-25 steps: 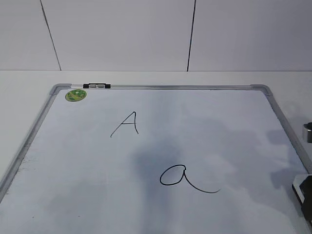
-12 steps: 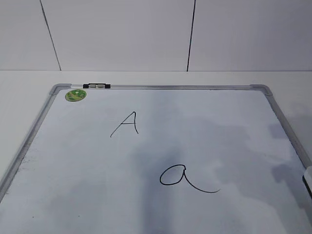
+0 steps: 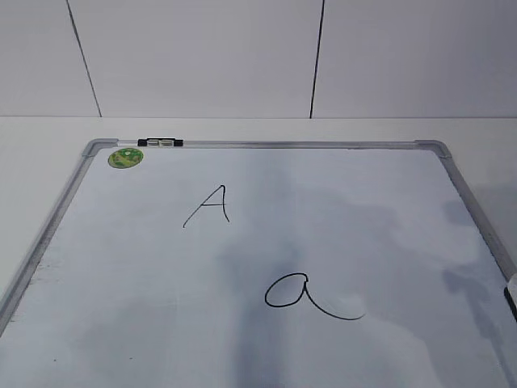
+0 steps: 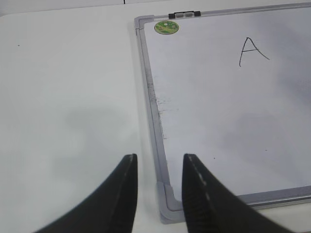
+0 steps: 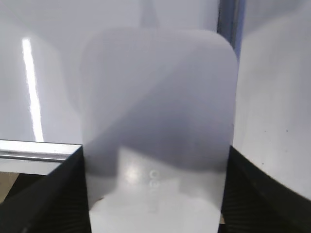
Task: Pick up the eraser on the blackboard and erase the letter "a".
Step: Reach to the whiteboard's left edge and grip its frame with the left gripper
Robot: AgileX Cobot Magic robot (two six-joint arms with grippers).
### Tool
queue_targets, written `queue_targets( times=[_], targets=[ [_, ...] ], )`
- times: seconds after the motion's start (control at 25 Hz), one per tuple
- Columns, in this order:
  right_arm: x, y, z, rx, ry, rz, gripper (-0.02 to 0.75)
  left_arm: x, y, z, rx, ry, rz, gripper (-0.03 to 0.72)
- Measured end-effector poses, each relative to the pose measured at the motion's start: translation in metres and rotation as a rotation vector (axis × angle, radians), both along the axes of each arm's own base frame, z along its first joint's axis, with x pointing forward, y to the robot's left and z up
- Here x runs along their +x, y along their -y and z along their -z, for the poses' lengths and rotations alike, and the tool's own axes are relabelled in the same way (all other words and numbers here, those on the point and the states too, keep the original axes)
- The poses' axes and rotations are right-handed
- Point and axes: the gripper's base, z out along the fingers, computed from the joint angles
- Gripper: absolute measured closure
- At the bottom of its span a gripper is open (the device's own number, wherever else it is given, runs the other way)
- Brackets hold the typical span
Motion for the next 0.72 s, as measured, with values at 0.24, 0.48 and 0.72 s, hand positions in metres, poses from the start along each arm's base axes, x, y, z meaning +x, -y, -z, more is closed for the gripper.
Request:
queue_targets(
  times=[0.24,0.48,0.72],
  targets=[
    [-0.002,0.000,-0.004,0.004,0.012,0.000,0.169,0.000,0.000,0.000,0.000,0.000,0.000,0.454],
    [-0.003,0.000,-0.004,0.004,0.010,0.000,0.169,0.000,0.003,-0.001,-0.035,0.002,0.023,0.454],
    [-0.003,0.000,-0.004,0.004,0.010,0.000,0.169,0.002,0.010,-0.006,-0.120,0.038,0.067,0.452]
  ],
)
